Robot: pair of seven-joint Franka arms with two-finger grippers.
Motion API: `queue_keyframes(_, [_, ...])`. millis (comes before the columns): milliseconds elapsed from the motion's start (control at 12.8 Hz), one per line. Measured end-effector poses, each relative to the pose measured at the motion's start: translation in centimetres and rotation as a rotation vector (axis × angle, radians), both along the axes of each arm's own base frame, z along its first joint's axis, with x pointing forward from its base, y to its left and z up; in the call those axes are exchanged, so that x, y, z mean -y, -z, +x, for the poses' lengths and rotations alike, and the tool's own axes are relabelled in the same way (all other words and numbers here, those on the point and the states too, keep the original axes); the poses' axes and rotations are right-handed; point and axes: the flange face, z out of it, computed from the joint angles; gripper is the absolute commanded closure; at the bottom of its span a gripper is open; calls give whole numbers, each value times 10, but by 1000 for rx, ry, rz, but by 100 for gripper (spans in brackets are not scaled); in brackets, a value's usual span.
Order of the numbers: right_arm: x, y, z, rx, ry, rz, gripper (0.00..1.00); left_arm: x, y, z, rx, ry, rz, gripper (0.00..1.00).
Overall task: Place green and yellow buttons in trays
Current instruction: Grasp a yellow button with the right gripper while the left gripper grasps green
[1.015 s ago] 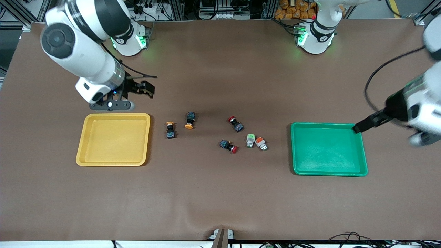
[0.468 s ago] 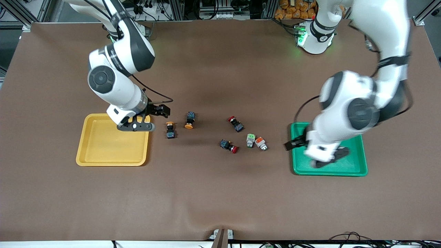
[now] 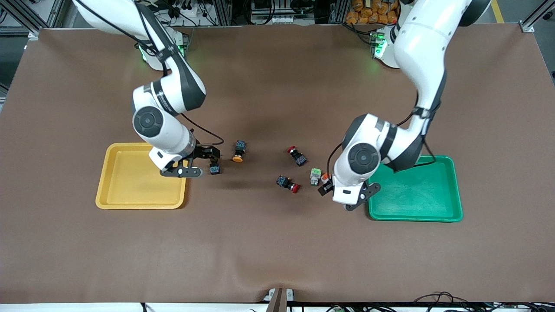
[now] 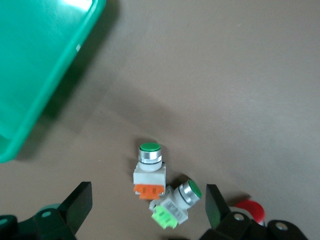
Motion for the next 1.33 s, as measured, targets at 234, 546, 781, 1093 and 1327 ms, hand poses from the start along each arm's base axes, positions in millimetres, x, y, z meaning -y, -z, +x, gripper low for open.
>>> queue_keyframes(234, [-1, 24, 3, 11, -4, 1, 0, 4, 24, -1, 6, -104, 17, 0])
queue_keyframes(546, [-5, 57, 3, 50, -23, -7, 0, 6, 64, -18, 38, -109, 43, 0])
queue_keyframes(781, [-8, 78, -11, 47, -40, -13, 0, 8, 84, -31, 34, -90, 50, 45])
queue_keyframes(1093, [-20, 85, -39, 67, -77, -10, 0, 16, 84, -37, 37, -108, 51, 100])
queue_keyframes(1327, [-17, 95, -49, 88, -96, -18, 0, 13, 78, -33, 48, -143, 51, 100])
